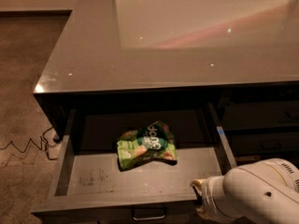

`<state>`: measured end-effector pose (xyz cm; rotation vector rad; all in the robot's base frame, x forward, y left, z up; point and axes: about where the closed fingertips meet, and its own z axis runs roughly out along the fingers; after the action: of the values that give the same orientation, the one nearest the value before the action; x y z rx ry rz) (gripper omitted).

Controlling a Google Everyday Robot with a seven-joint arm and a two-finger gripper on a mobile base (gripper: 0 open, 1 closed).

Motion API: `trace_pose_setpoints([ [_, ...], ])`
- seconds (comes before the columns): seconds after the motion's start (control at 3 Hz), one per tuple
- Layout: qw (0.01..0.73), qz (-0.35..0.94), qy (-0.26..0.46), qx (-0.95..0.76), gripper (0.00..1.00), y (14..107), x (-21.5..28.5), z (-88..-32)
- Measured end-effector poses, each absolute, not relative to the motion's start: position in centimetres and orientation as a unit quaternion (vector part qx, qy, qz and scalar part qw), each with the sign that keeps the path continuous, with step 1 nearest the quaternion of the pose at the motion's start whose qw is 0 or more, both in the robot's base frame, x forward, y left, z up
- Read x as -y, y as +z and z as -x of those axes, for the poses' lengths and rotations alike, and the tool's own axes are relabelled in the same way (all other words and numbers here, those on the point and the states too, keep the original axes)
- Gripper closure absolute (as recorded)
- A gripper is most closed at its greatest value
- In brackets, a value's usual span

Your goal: Open top drawer

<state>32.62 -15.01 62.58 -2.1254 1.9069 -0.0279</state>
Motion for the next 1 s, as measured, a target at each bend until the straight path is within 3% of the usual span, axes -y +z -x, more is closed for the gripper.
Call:
trace_pose_setpoints([
  [0.33,0.142,0.737,-0.01,-0.661,0.82,62.58,15.01,-32.62],
  [1.0,0.151,0.738,-0.006,-0.658,0.35,62.8,14.74,-32.64],
])
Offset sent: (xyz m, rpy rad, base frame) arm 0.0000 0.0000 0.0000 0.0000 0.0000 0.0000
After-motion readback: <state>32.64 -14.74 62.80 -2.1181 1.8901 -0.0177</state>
